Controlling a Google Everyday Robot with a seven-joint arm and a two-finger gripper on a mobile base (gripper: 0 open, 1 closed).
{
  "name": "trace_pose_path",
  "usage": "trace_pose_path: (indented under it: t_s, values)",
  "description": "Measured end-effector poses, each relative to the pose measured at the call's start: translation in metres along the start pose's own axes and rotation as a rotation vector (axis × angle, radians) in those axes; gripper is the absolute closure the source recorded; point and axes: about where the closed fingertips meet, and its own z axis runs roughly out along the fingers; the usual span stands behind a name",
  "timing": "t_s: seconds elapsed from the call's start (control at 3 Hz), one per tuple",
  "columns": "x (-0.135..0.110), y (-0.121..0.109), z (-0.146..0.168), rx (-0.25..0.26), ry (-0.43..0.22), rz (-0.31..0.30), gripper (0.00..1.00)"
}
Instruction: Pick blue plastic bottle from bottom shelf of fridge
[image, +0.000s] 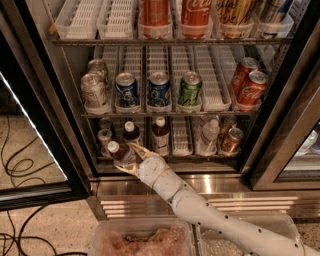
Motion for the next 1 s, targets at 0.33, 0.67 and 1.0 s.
trace_pose_path:
  t_s: [0.33, 0.67, 1.0]
  values:
    - [0.0, 0.0, 0.0, 0.0, 0.0, 0.0, 1.0]
    - [-0.0019, -0.0001, 0.0026, -0.014, -0.013, 0.002, 1.0]
    - [-0.0099, -0.0047, -0.0044, -0.051, -0.043, 0.027, 1.0]
